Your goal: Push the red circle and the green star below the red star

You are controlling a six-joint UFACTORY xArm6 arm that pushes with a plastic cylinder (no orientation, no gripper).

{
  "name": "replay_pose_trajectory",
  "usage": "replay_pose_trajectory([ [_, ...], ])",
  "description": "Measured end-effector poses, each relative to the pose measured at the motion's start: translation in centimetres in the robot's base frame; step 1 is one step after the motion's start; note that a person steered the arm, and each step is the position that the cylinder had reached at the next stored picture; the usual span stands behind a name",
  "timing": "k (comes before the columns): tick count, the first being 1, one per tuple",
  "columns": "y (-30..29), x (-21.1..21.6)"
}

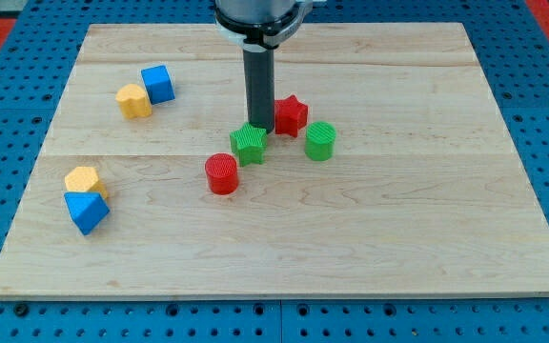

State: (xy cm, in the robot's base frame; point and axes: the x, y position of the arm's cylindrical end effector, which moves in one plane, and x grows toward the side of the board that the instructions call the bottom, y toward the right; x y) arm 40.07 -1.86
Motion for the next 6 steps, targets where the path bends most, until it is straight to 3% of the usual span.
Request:
replay_pose_trajectory([
  [3, -12.8, 1.4],
  [4, -11.7, 8.1],
  [5, -9.5, 9.9],
  [6, -4.2, 8.3],
])
